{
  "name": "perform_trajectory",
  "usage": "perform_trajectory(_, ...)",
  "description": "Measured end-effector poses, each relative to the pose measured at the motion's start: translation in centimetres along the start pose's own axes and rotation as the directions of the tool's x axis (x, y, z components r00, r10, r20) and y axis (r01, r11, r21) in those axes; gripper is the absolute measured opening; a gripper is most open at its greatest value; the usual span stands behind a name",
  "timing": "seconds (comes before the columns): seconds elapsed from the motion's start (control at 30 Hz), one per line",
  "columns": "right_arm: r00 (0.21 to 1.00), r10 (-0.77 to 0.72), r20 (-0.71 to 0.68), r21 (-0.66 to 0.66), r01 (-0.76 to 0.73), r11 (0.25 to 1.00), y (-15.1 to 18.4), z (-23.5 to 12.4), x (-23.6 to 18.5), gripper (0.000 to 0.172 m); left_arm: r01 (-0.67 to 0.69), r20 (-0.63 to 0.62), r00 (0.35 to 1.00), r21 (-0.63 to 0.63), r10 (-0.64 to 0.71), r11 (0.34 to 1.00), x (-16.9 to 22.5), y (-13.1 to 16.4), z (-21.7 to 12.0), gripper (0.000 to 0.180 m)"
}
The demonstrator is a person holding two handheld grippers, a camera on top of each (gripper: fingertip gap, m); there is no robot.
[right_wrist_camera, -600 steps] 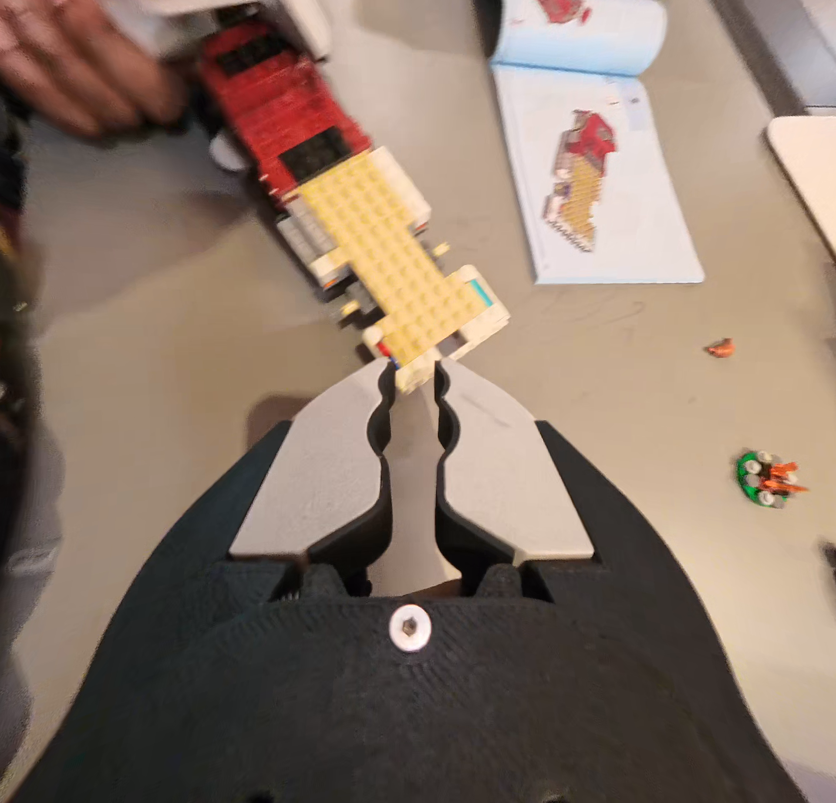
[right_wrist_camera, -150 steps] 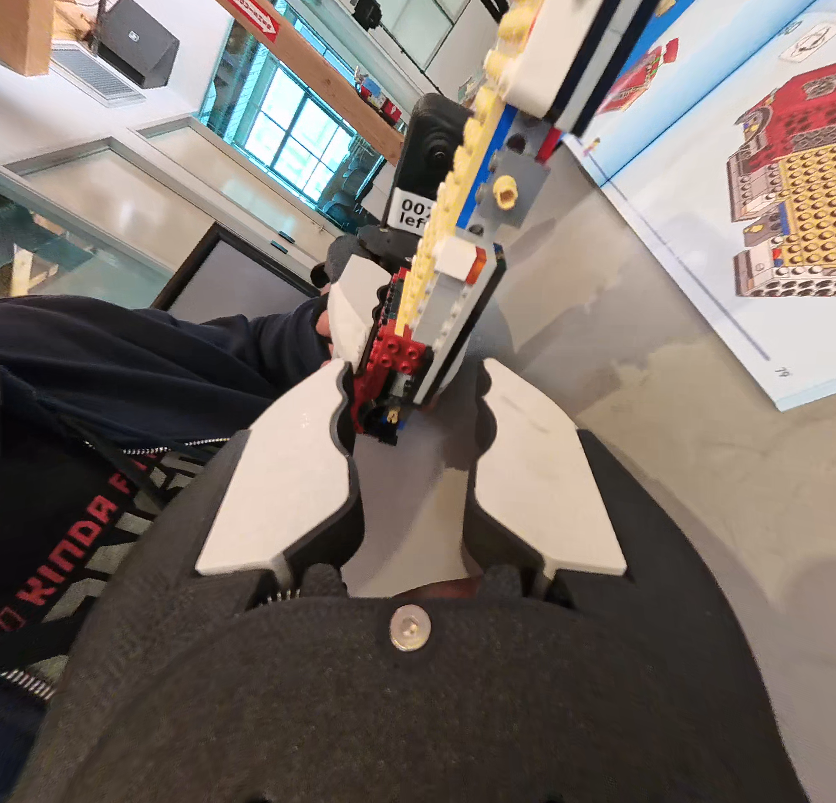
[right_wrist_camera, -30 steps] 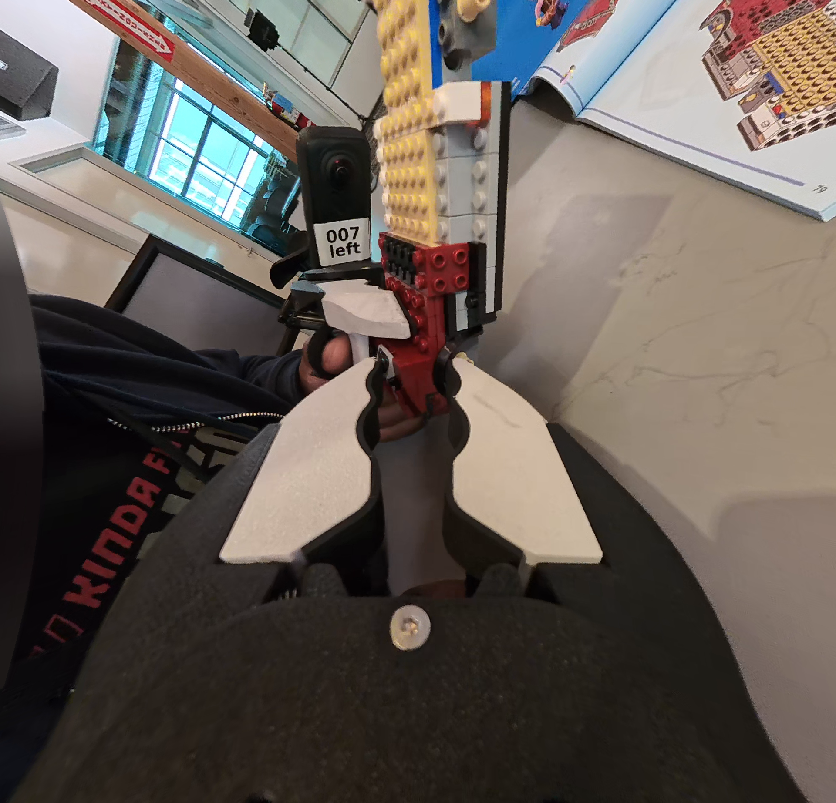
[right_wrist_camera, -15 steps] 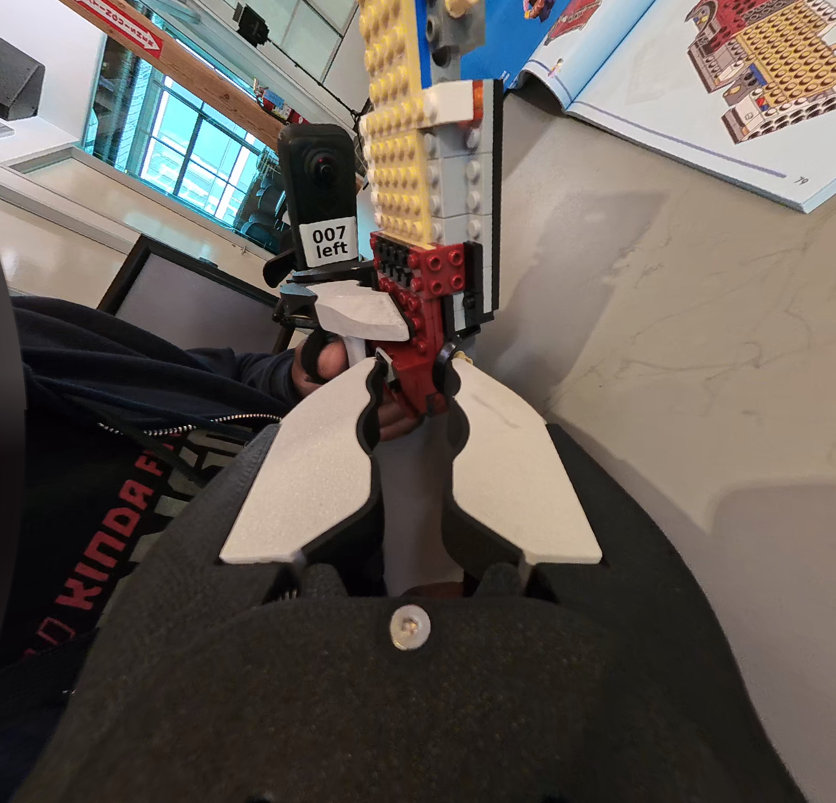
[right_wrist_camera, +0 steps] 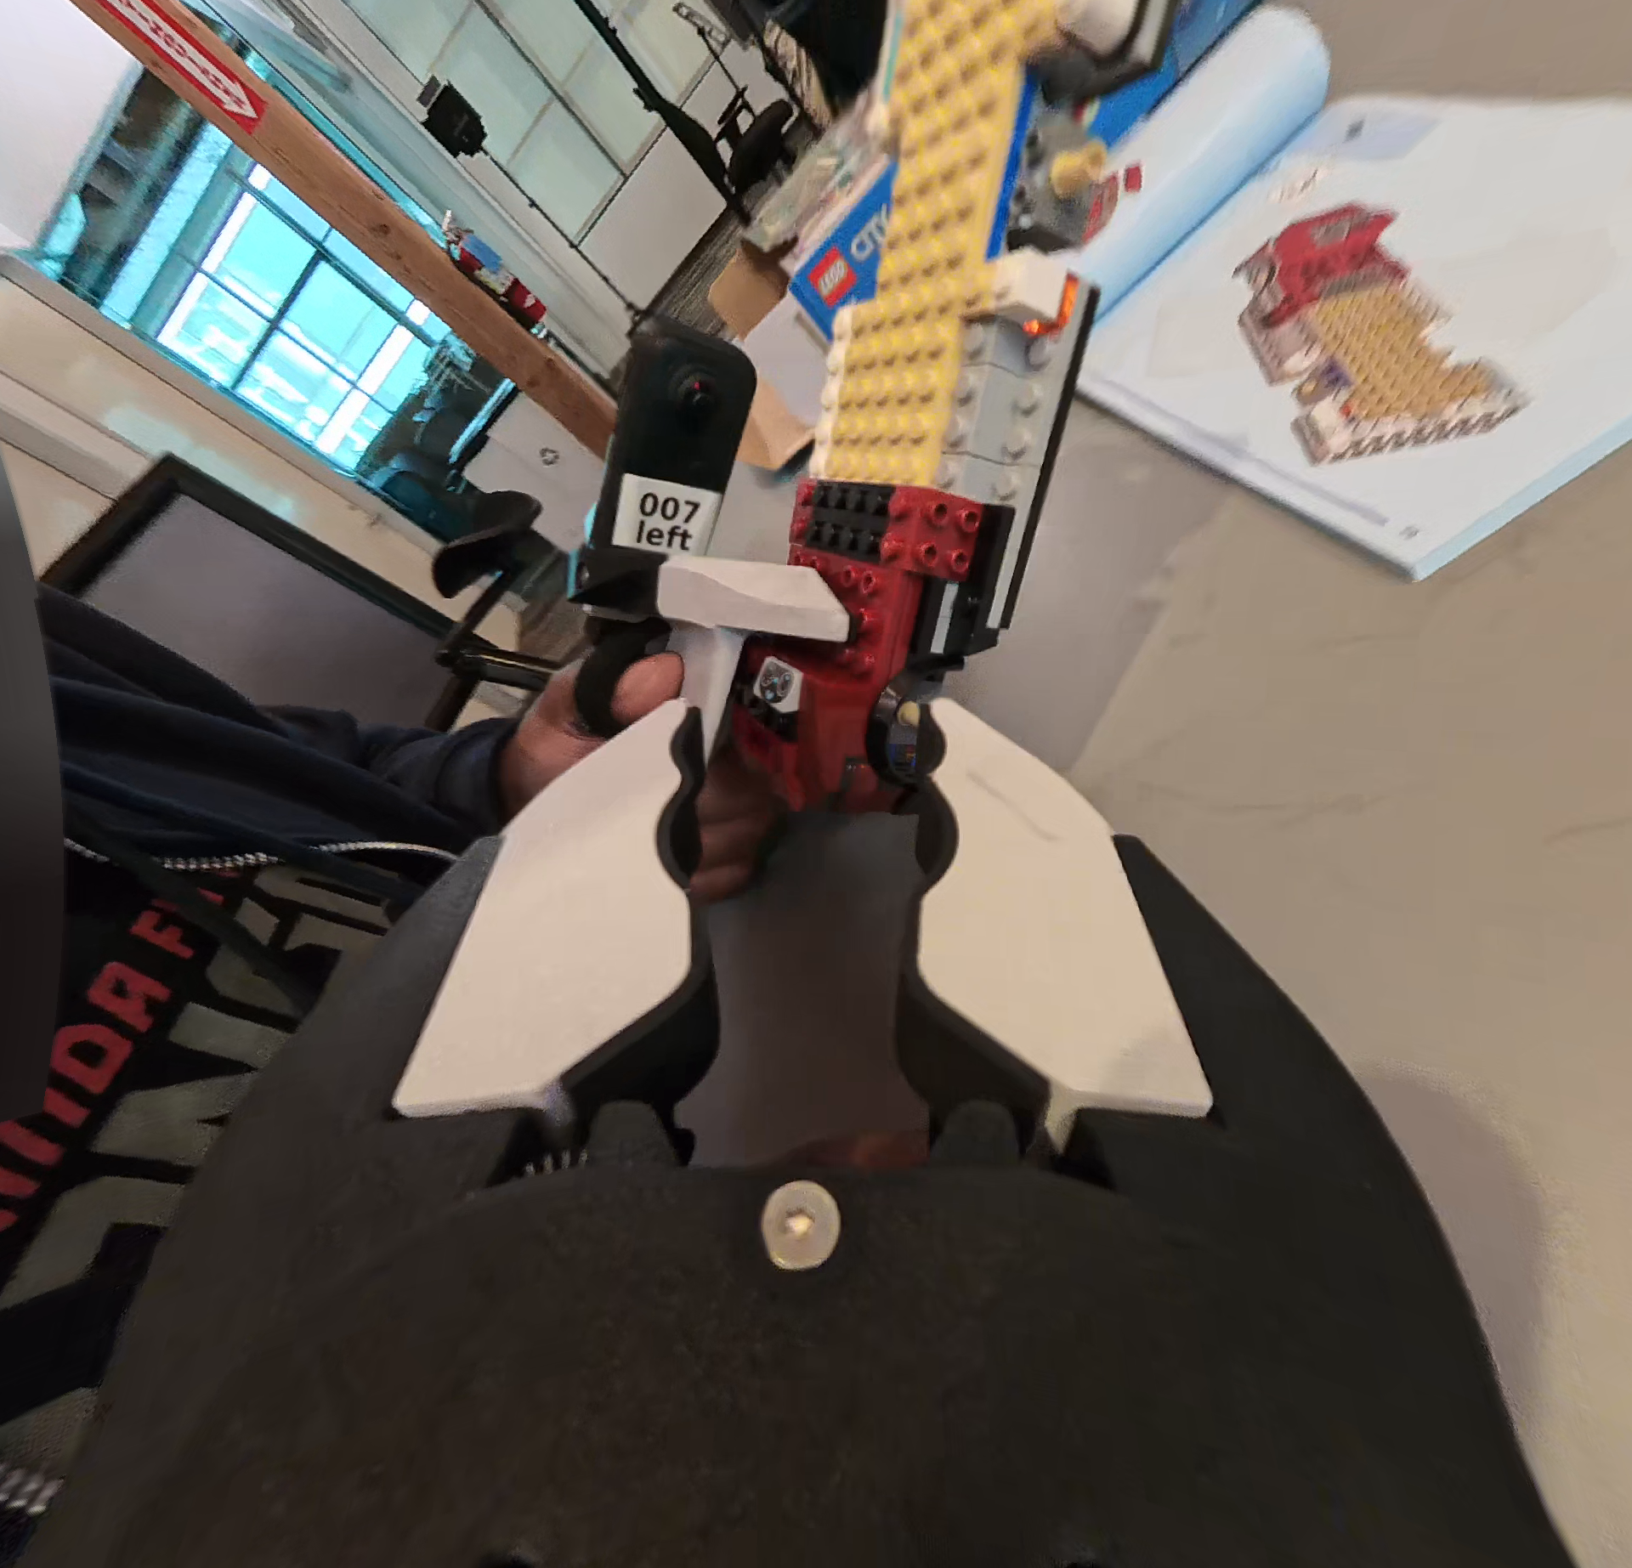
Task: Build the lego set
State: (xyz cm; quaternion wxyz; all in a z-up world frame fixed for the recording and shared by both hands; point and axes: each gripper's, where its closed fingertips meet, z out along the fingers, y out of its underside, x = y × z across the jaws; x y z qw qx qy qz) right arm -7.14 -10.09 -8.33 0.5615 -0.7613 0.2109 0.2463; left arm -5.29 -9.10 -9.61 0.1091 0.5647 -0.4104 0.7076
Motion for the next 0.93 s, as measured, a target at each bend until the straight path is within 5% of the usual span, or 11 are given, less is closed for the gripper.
perform_trajectory(0.13,0.904,-0.397,-0.157,0.031,0.406,0.913,-0.4,-0.8,-0.1,0.045,-0.012,0.062,0.998,0.016,0.011,1.000,-0.8,-0.3,-0.3,0.032)
perform_trajectory(0.3,0.489,-0.842,-0.226,-0.201,0.823,0.532,1.8,0.5,-0.5,0.044,-0.041,0.178,0.983,-0.002,0.040,0.999,-2.0,-0.1,-0.4,0.032)
perform_trajectory(0.4,0.262,-0.944,-0.200,-0.295,0.903,0.313,2.8,1.4,-0.6,0.044,-0.030,0.198,0.980,0.000,0.030,1.000,-2.3,0.0,-0.4,0.032)
perform_trajectory(0.47,0.175,-0.965,-0.195,-0.346,0.908,0.235,3.0,1.7,-0.1,0.045,-0.027,0.209,0.978,-0.003,0.027,1.000,-2.4,0.1,-0.4,0.032)
perform_trajectory(0.93,0.034,-0.982,-0.186,-0.457,0.882,0.118,2.8,2.2,1.3,0.038,-0.009,0.242,0.970,-0.026,0.015,1.000,-2.8,0.7,-0.4,0.032)
